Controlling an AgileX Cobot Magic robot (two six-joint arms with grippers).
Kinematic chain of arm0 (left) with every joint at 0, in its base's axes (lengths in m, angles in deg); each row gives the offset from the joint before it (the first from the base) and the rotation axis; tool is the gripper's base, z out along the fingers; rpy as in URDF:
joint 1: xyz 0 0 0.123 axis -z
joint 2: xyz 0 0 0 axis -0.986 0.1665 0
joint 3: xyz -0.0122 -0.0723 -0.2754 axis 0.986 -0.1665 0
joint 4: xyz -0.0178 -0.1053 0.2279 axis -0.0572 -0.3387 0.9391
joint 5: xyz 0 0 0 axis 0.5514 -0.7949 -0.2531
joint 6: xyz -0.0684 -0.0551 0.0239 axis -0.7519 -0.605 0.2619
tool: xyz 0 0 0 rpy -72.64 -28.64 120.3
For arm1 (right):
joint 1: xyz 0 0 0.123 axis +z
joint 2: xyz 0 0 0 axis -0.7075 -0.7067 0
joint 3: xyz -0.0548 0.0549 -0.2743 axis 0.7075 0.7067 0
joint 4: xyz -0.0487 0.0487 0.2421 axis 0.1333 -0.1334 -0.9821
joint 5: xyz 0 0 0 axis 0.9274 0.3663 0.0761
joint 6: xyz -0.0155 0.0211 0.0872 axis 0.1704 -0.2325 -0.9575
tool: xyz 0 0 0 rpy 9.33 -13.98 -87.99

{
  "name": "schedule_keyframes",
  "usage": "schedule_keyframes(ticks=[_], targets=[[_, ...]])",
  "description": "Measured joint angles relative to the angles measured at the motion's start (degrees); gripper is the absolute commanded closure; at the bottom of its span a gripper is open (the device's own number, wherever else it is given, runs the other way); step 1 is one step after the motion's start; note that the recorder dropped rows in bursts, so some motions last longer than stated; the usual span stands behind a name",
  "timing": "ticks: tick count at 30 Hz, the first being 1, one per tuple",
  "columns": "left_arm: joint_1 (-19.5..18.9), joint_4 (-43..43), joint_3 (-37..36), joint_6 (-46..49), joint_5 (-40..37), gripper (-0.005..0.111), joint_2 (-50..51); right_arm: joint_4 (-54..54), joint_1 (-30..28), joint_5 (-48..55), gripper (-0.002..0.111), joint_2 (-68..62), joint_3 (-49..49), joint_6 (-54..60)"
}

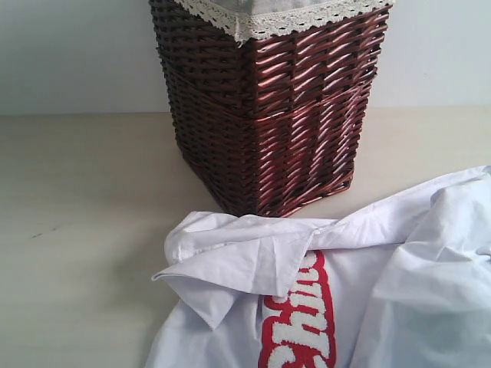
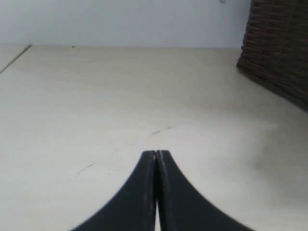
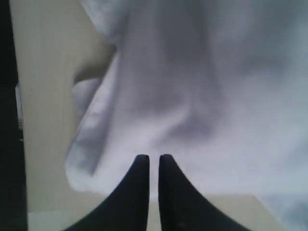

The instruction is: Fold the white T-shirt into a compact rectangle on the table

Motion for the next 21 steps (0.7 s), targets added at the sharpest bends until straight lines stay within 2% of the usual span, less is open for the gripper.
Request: schedule_keyframes(ticks=[6,12,16,21], targets=[[0.0,0.0,0.0,0.0,0.0,0.107,0.0,-10.1,1.9,-12.5,0.100,6.4,8.6,7.1],[0.0,0.0,0.0,0.0,0.0,0.107,0.0,-10.3,1.9,-19.9,0.100,1.8,10.4,7.3],[0.0,0.0,0.0,0.0,0.0,0.107,0.0,-16.7,2.3,-24.8,0.103,-2.4,10.4,7.5],[0.0,0.0,0.0,0.0,0.0,0.107,0.0,-21.8,7.6,-25.9,0.103,-6.3,10.4,7.5]])
